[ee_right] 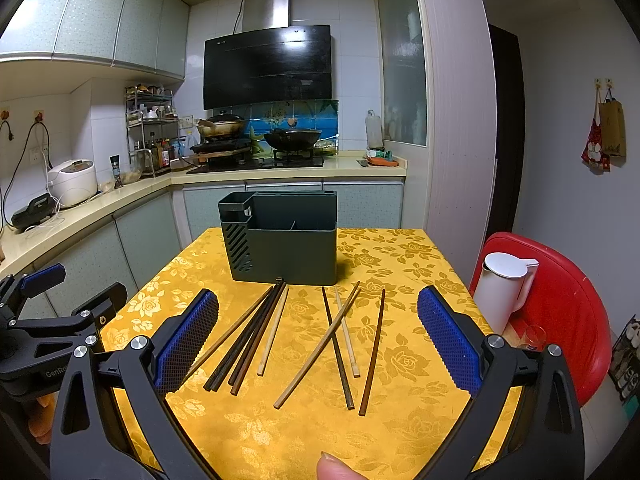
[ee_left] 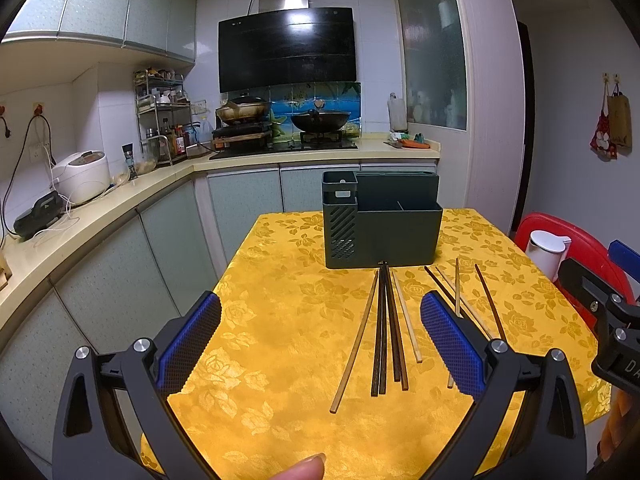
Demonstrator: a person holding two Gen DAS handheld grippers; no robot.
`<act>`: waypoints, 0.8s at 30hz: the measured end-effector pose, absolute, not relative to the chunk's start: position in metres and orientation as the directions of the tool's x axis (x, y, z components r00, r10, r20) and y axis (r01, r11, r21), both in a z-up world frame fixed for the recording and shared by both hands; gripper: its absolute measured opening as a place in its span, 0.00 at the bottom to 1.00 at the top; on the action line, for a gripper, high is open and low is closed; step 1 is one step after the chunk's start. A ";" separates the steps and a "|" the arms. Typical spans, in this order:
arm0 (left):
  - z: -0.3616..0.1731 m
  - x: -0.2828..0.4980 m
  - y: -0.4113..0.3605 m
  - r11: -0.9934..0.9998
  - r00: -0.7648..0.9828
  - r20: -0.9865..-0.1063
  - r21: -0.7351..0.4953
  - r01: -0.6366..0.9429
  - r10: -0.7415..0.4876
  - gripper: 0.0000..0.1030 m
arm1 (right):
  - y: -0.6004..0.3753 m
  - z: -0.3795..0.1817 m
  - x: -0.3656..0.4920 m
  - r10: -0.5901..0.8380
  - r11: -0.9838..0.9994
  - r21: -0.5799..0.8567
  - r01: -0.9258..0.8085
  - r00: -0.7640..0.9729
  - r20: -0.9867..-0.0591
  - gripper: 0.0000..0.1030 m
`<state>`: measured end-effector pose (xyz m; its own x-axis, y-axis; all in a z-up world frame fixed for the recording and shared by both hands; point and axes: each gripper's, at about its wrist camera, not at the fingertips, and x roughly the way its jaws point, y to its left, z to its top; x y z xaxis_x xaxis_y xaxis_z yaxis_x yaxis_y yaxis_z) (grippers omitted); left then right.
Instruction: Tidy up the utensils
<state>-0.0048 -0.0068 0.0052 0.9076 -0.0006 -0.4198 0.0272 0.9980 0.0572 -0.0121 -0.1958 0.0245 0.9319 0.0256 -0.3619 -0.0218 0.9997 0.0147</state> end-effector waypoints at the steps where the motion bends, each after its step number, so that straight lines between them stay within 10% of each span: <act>1: 0.005 -0.005 -0.007 0.998 0.907 -0.420 0.058 0.028 -0.001 0.93 | -0.196 0.024 -0.012 0.026 1.000 0.015 -0.022 0.932 -0.362 0.94; 24: 0.005 -0.004 -0.008 0.998 0.906 -0.424 0.056 0.027 -0.001 0.93 | -0.196 0.023 -0.012 0.026 1.000 0.015 -0.022 0.931 -0.363 0.94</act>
<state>-0.0040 -0.0082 0.0046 0.9059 -0.0009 -0.4236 0.0274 0.9980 0.0564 -0.0118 -0.1956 0.0233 0.9314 0.0259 -0.3630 -0.0220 0.9996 0.0148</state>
